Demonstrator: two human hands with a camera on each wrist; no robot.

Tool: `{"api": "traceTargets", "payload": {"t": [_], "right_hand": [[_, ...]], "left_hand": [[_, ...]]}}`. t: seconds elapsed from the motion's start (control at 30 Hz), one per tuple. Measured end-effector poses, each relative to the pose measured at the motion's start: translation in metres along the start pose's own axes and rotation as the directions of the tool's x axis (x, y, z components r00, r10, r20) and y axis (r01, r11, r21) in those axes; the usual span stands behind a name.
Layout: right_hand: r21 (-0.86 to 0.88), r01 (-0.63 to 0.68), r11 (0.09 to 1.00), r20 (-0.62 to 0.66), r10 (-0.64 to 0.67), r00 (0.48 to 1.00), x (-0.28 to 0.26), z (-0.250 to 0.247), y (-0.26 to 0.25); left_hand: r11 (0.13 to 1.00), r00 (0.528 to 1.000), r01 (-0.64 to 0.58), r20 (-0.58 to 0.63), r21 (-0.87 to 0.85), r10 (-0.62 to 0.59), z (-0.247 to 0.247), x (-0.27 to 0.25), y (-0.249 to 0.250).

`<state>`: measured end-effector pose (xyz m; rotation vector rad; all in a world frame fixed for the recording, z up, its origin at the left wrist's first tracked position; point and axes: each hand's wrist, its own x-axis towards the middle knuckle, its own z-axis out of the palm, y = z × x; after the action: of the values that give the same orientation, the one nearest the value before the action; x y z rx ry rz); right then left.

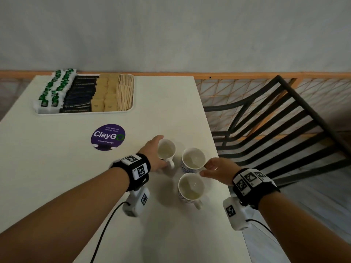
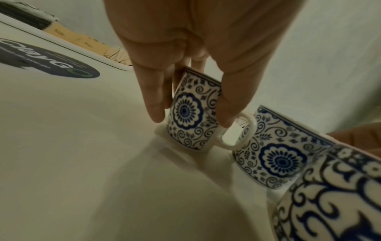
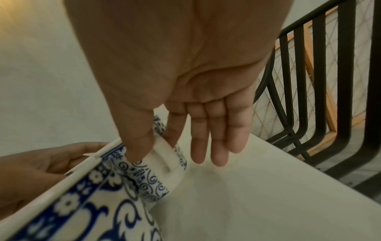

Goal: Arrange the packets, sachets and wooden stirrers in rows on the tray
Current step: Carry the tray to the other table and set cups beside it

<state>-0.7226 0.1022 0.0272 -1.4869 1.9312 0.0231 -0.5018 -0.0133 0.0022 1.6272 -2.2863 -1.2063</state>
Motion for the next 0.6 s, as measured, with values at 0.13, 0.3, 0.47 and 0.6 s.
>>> {"api": "traceTargets", "payload": {"t": [0.13, 0.3, 0.47, 0.6], "right_hand": [[0.063, 0.013, 0.998, -0.012, -0.012, 1.0, 0.013, 0.001, 0.009], [0.081, 0.047, 0.996, -0.106, -0.038, 0.994, 0.03, -0.011, 0.01], [0.146, 0.074, 0.986, -0.188, -0.046, 0.981, 0.057, -0.04, -0.015], [0.118, 0.111, 0.987, -0.275, -0.075, 0.959, 0.102, -0.07, -0.058]], "left_hand": [[1.0, 1.0, -0.011, -0.003, 0.001, 0.011, -0.004, 0.0, 0.0], [0.994, 0.994, 0.015, -0.107, -0.106, -0.027, -0.024, -0.009, -0.009], [0.995, 0.986, 0.013, -0.161, -0.102, -0.03, -0.07, -0.012, -0.036], [0.988, 0.976, 0.008, -0.213, -0.155, -0.041, -0.115, 0.003, -0.059]]}}
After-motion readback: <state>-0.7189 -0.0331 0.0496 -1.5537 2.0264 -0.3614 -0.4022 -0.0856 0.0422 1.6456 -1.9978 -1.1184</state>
